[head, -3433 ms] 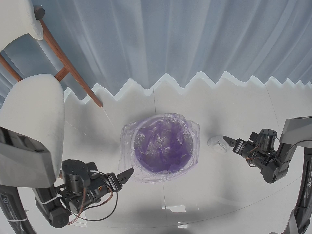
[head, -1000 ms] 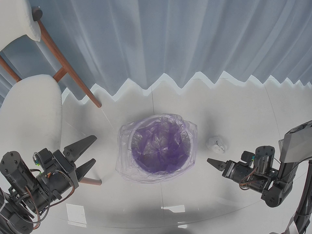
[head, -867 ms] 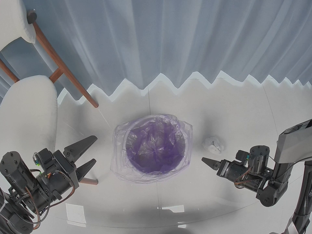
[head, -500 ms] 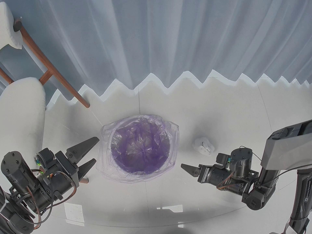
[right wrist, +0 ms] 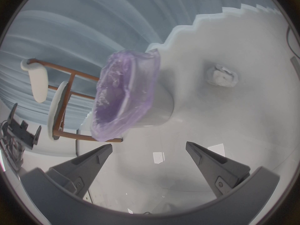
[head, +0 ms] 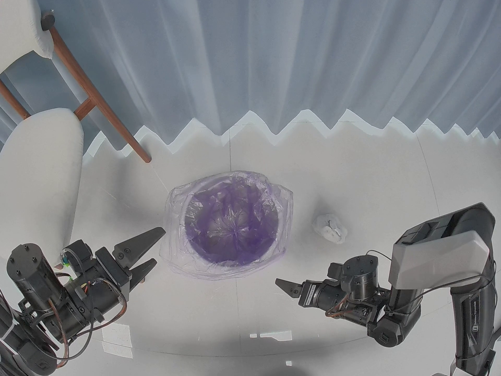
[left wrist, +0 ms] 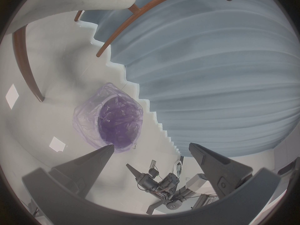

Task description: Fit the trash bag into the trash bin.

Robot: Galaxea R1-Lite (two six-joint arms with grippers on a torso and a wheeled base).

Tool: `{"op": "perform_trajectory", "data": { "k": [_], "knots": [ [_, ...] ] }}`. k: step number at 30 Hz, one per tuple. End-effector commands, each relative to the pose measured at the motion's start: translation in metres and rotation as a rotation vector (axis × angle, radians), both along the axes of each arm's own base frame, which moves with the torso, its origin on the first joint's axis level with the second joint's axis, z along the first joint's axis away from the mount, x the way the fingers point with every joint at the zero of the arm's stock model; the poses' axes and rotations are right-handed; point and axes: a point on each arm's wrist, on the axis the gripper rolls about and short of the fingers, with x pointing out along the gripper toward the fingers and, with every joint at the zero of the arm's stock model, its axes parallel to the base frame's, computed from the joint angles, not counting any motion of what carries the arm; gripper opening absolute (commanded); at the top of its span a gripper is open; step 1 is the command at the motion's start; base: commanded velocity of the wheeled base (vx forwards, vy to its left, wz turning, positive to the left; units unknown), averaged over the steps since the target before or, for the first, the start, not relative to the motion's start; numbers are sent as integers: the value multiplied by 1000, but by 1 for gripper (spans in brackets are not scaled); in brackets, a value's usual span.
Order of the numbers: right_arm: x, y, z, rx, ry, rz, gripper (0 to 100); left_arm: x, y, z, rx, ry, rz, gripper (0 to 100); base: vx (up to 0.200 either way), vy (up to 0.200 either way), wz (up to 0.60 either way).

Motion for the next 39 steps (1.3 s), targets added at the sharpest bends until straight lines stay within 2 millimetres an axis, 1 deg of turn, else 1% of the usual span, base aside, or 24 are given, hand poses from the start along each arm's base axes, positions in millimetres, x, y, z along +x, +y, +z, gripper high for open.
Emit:
{"op": "perform_trajectory", "data": {
  "k": [1,4,5,6,16,18,25,28,29,32,36,39],
  "knots": [
    [20,-6,-16,11,12,-72,100,-3,0,-5,27,12,-10,100,0,0,0],
    [40,-8,-12,49,-24,-121,100,-3,-2,-5,28,13,-21,100,0,0,0],
    [40,-8,-12,49,-24,-121,100,-3,-2,-5,28,13,-21,100,0,0,0],
    [48,-7,-11,61,-39,-132,100,-3,-3,-5,30,15,-27,100,0,0,0],
    [72,5,0,101,-91,-137,100,-4,-7,-7,35,24,-50,100,0,0,0],
    [77,4,0,99,-89,-146,100,-4,-8,-8,36,26,-52,100,0,0,0],
    [87,9,-18,76,-62,-148,100,-4,-8,-8,38,28,-49,100,0,0,0],
    [88,9,-36,49,-38,-144,100,-3,-8,-9,42,33,-46,100,0,0,0],
    [88,10,-39,45,-37,-143,100,-3,-8,-9,42,33,-46,100,0,0,0],
    [92,12,-40,30,-60,-132,100,-3,-8,-9,39,31,-42,100,0,0,0],
    [97,13,-50,-19,-74,-120,100,-3,-6,-9,41,32,-33,100,0,0,0],
    [100,15,-49,-42,-89,-114,100,-3,-6,-9,41,32,-33,100,0,0,0]
  ]
}}
